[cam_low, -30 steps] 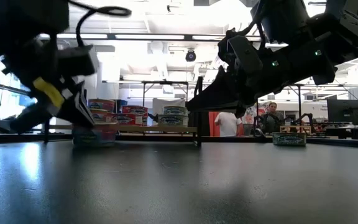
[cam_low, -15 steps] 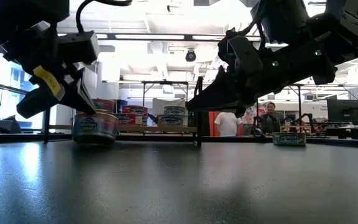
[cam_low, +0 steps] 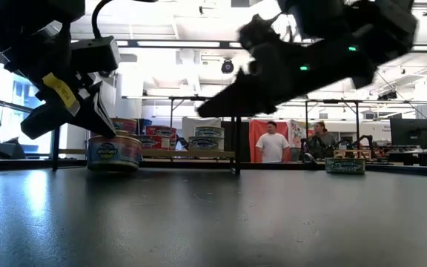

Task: Stack canned seafood by type on shelf
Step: Stack the blue tuna can on top of the blue tuna can on the shelf

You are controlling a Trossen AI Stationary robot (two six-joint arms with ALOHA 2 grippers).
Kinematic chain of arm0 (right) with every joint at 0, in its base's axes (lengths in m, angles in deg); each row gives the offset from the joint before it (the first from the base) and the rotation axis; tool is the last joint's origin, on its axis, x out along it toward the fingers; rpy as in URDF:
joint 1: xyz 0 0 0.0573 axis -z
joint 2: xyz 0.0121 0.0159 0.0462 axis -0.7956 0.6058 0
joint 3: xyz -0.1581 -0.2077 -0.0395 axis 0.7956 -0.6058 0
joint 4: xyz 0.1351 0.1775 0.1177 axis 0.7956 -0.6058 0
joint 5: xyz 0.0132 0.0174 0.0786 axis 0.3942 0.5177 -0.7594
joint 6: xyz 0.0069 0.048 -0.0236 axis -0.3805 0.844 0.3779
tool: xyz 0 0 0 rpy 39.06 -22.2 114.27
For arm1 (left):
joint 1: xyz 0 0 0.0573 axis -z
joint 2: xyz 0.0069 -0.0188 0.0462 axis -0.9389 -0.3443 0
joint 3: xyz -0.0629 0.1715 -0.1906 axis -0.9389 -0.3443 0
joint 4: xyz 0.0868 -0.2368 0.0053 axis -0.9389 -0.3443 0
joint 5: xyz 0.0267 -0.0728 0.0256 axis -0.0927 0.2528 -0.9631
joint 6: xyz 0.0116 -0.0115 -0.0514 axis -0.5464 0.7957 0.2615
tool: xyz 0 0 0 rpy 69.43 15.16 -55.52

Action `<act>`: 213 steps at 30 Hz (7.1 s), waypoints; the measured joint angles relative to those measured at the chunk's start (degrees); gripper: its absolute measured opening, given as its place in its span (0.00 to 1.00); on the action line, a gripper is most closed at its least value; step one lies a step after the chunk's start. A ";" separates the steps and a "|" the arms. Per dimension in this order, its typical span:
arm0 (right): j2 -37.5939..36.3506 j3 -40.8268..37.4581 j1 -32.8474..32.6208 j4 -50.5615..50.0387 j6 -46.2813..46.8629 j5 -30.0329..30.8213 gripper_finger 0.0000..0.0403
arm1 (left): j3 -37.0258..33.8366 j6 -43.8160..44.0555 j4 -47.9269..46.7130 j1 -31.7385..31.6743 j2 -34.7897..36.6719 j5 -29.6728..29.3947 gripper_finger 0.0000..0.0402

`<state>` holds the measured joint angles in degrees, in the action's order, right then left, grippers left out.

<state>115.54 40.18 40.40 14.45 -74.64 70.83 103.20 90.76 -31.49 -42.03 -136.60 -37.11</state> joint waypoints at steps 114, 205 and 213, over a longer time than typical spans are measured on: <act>-1.82 11.18 4.55 -19.75 -33.88 -17.76 0.70 | -3.58 -0.16 26.78 -1.27 10.40 17.83 0.00; 2.46 -12.31 -3.10 7.96 9.60 5.14 0.64 | 9.77 -31.67 -25.18 -29.53 12.54 -3.98 0.42; 2.46 -12.39 -3.09 8.30 7.76 5.14 0.64 | 9.73 -37.53 -21.44 -39.58 12.31 -0.33 0.42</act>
<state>118.00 27.79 37.31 22.75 -66.88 75.97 112.93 53.23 -52.94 -81.61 -124.29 -37.44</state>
